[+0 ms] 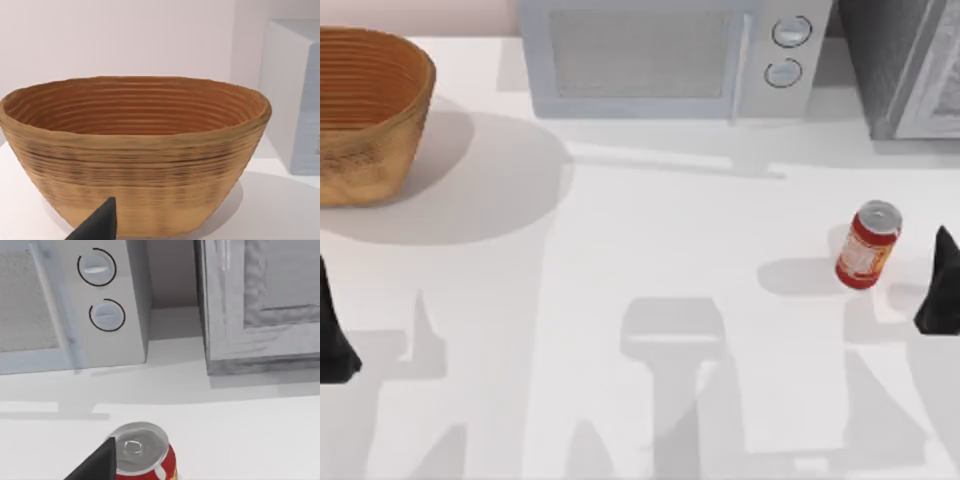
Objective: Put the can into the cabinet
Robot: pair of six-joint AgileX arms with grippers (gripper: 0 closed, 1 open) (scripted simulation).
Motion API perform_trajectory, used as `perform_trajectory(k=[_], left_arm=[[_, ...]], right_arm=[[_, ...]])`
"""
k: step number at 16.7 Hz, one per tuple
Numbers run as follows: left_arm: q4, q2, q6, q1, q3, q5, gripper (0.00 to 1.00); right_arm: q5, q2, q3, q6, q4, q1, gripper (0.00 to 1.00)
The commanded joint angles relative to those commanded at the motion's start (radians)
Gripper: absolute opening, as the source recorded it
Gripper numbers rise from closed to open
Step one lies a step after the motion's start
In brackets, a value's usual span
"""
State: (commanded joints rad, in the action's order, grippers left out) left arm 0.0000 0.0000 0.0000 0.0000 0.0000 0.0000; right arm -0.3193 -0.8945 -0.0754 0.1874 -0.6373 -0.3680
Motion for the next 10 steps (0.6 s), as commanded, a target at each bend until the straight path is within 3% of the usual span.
perform_trajectory(k=[10], left_arm=[[0.000, 0.000, 0.000, 0.000, 0.000, 0.000, 1.00]], right_arm=[[-0.211, -0.823, -0.052, 0.056, -0.577, -0.198, 1.00]])
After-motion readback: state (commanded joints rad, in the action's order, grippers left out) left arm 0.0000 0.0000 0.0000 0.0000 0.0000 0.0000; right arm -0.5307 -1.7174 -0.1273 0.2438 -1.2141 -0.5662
